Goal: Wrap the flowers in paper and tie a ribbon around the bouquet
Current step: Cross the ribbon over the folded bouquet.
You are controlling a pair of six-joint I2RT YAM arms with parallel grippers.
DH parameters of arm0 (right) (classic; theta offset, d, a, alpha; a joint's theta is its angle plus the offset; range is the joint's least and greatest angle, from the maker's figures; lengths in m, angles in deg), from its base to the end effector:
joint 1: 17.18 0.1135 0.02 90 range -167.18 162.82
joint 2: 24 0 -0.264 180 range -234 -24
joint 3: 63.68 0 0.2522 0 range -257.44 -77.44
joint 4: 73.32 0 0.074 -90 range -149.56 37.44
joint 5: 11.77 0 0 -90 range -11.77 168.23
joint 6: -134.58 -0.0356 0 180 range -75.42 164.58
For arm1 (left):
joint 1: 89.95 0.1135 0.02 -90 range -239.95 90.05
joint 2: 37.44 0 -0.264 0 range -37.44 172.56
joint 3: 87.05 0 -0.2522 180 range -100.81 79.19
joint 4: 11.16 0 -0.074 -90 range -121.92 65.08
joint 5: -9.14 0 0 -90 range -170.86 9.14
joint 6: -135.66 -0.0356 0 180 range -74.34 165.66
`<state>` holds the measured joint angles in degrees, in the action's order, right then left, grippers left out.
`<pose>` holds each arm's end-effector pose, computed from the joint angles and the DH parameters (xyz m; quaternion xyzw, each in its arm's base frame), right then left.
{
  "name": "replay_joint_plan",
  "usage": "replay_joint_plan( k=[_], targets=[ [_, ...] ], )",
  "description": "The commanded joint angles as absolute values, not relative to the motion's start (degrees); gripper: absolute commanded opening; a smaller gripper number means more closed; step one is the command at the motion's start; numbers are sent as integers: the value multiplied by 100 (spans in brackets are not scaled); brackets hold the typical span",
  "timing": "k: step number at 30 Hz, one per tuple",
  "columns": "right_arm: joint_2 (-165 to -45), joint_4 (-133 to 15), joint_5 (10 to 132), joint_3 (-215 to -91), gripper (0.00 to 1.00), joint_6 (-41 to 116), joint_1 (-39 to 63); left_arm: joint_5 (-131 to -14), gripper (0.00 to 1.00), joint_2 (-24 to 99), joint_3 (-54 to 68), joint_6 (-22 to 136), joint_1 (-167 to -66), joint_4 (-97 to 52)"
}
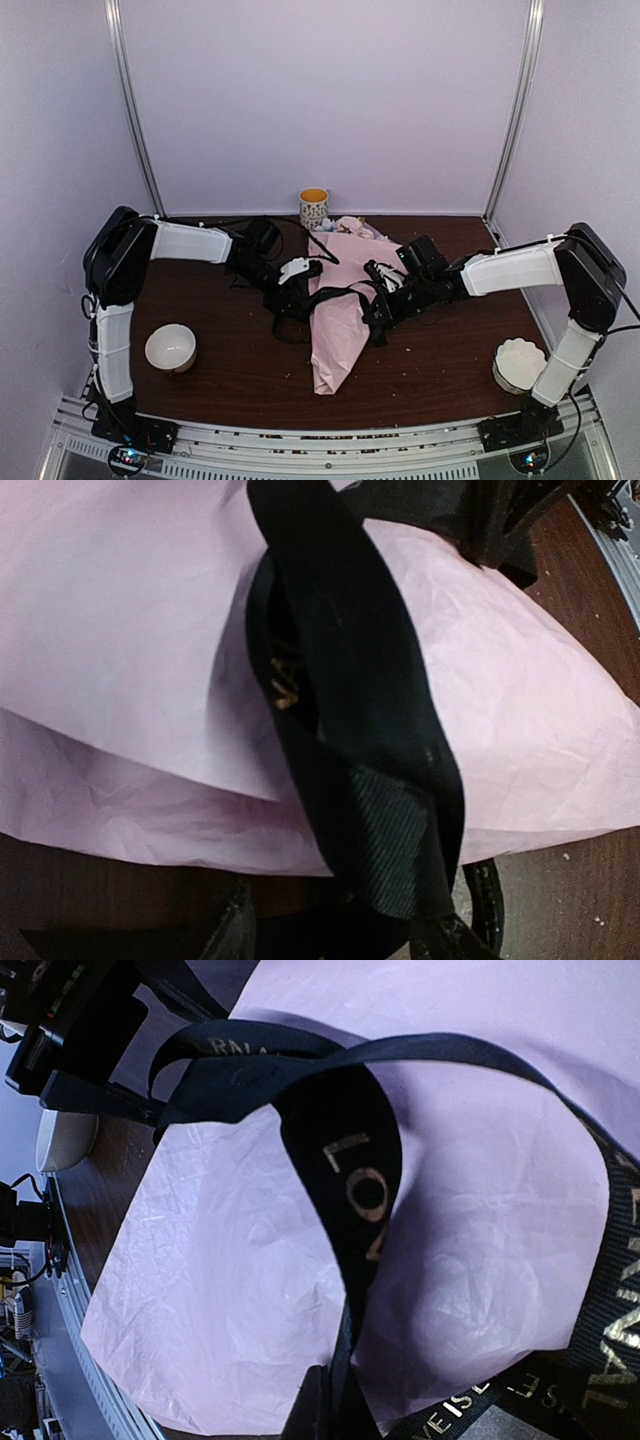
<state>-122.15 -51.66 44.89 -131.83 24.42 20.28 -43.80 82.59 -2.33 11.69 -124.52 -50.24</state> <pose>0.2581 0.2224 0.1674 -0.2292 0.8804 0.3890 0.1451 0.3389 -0.2596 0.1446 0.5795 0.7227 -0.3107 0.2130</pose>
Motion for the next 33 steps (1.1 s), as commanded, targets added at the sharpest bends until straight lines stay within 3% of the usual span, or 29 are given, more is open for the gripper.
replay_joint_plan(
  k=[1,6,11,20,27,29,31,33],
  targets=[
    [-12220,-5274,4465,-13175,0,2392,1992,-3809,56,8155,-310,1035,-12428,-5155],
    [-12209,-5276,4470,-13168,0,2394,1991,-4104,59,8071,-165,1017,-12425,-5381],
    [-12198,-5265,4474,-13173,0,2393,1994,-5867,55,7782,169,1566,-12380,-5343],
    [-12174,-5189,4487,-13237,0,2426,1991,-6215,60,7477,601,2575,-12301,-5152],
    [-12215,-5217,4449,-13254,0,2427,1991,-6031,36,7673,864,2906,-12398,-5097],
    [-12214,-5206,4441,-13258,0,2444,1991,-6137,26,7653,923,2980,-12406,-5092],
    [-12202,-5171,4448,-13276,0,2455,1996,-6177,1,7521,1006,3125,-12414,-4993],
    [-12192,-5161,4461,-13281,0,2471,1991,-6008,0,7173,1246,3336,-12421,-4613]
  ],
)
